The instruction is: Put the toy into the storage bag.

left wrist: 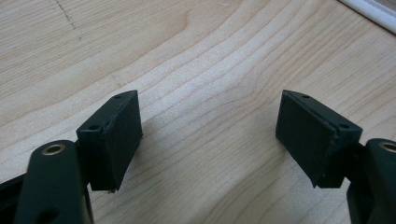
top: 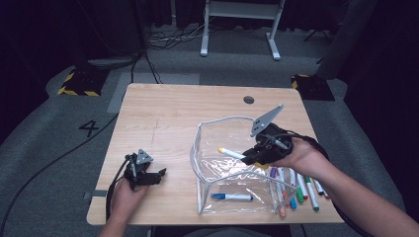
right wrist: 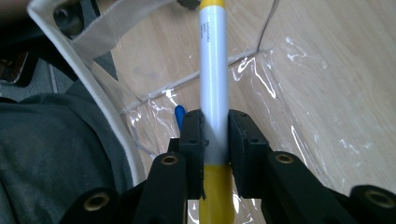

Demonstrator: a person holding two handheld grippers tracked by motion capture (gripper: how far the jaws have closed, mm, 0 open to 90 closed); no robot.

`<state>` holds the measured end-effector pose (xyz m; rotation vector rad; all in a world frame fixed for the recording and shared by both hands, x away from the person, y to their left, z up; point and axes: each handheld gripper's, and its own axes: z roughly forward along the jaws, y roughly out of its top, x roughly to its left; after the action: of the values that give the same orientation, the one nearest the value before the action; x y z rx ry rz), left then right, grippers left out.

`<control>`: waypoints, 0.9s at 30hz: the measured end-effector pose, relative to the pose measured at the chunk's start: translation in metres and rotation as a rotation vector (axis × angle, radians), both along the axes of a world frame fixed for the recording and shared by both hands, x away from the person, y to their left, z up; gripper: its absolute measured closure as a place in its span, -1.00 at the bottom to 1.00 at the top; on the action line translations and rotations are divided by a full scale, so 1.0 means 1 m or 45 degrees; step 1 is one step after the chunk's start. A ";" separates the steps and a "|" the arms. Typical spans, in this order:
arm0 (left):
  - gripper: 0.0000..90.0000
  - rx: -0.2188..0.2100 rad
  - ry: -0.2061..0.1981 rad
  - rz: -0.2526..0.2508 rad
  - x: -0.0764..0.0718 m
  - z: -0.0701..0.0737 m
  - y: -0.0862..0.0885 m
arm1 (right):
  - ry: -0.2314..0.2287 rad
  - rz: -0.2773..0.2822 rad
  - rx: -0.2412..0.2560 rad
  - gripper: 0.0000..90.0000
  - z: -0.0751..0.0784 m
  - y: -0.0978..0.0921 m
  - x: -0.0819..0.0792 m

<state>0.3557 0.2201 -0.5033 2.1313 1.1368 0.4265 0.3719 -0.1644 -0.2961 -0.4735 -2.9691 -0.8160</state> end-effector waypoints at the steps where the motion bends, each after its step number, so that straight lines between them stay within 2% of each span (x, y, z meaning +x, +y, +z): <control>1: -0.49 -0.001 0.002 0.001 0.000 0.000 0.000 | 0.012 0.008 -0.015 0.70 -0.003 0.003 0.000; 13: -0.49 0.000 0.000 0.000 0.000 0.000 0.000 | 0.136 0.032 -0.144 0.70 -0.042 0.027 0.011; 22: -0.49 0.000 0.000 0.000 0.000 0.000 0.000 | 0.187 0.057 -0.262 0.70 -0.064 0.041 0.013; 27: -0.49 -0.001 0.002 0.001 0.000 0.000 0.000 | 0.205 0.077 -0.298 0.70 -0.071 0.049 0.013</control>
<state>0.3556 0.2201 -0.5033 2.1312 1.1382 0.4250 0.3851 -0.1151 -0.3668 -0.4313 -2.9232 -0.4059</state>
